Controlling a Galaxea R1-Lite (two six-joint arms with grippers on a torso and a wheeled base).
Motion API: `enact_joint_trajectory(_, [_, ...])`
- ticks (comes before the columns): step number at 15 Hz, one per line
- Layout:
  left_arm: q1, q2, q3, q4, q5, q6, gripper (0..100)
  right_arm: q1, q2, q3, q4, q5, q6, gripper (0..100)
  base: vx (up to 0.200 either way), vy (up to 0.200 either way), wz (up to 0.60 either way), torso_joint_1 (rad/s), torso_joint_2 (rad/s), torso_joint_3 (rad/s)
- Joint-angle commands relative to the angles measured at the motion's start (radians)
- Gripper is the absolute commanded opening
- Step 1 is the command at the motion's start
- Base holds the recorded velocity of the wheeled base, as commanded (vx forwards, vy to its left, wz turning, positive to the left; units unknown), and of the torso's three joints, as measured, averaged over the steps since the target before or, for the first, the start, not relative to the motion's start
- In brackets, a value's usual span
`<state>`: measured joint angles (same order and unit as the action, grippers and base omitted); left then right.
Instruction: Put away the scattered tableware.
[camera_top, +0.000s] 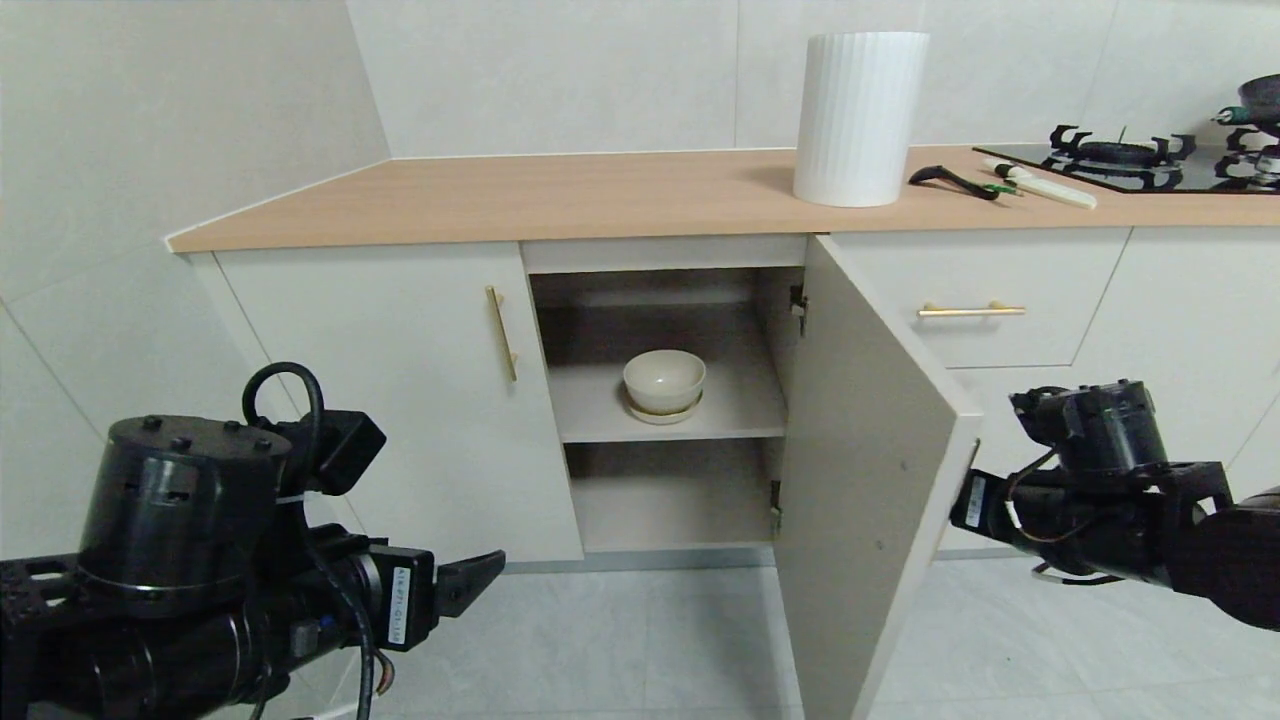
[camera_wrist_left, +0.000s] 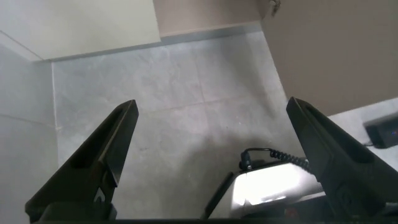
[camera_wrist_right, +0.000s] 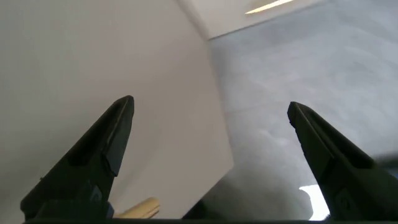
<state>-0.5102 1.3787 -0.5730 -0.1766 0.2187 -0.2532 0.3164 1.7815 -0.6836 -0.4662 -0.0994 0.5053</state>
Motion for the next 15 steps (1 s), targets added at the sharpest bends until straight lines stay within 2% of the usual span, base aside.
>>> enact_joint_trajectory(1, [0.001,-0.027,-0.001,0.008,0.001,0.017,100,0.096,0.013,-0.063,0.017,0.01,-0.002,100,0.0,0.0,0.0,0.0,0.0,0.0])
enact_joint_trajectory(7, [0.001,-0.036,-0.007,0.009,0.005,0.018,100,0.168,0.184,-0.317,0.069,0.018,-0.059,100,0.0,0.0,0.0,0.0,0.0,0.0])
enact_joint_trajectory(9, [0.001,-0.023,-0.016,0.011,0.033,0.018,100,0.178,0.26,-0.407,0.069,0.018,-0.06,100,0.0,0.0,0.0,0.0,0.0,0.0])
enact_joint_trajectory(15, [0.001,-0.02,-0.016,0.011,0.037,0.018,100,0.187,0.334,-0.45,0.061,0.013,-0.057,100,0.0,0.0,0.0,0.0,0.0,0.0])
